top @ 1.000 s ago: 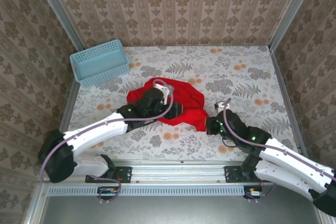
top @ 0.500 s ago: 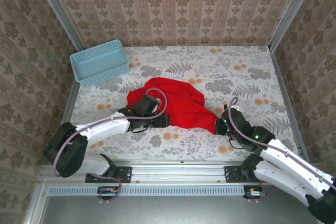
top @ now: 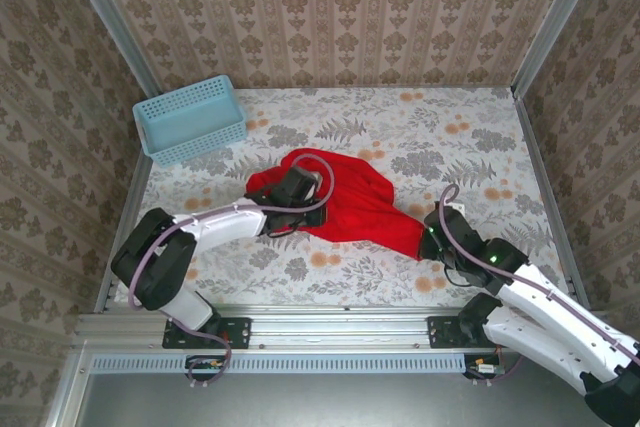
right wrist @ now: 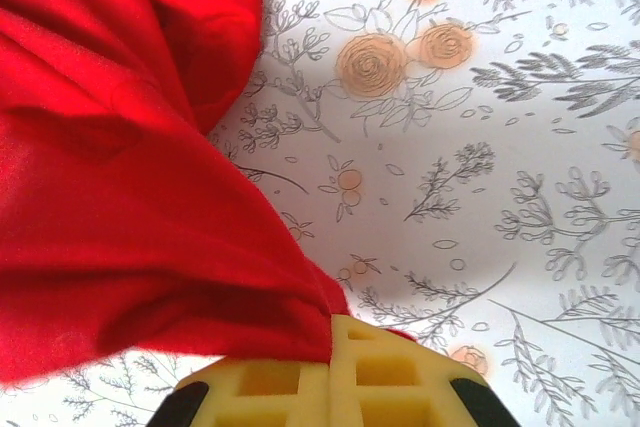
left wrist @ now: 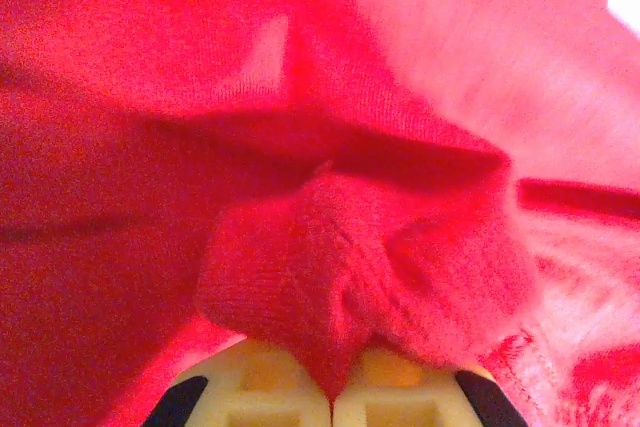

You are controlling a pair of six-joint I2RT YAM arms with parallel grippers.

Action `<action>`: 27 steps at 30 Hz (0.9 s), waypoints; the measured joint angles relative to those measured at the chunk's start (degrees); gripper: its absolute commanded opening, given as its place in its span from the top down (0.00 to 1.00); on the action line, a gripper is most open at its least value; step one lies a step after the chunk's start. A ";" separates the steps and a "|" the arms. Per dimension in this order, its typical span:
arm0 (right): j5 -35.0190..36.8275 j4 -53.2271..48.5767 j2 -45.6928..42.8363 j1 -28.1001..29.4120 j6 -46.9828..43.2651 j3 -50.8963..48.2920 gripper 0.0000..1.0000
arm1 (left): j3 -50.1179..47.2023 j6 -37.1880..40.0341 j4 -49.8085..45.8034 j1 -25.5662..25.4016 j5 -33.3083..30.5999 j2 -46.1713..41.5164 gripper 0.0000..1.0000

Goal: Fold the inside-out t-shirt
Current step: Turn the T-shirt inside out at the center of the table.

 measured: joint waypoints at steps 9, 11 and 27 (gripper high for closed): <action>-0.17 -2.71 1.16 -1.49 -0.48 3.08 0.88 | 4.50 4.57 -6.32 0.83 -7.39 -8.35 1.00; -2.32 -1.33 1.16 -1.53 -0.96 2.69 0.80 | 4.13 5.22 -6.99 1.20 -8.35 -10.60 1.00; -14.43 13.60 14.38 -2.21 -1.31 -1.46 0.63 | -3.91 6.10 -10.62 7.87 -9.88 -13.88 1.00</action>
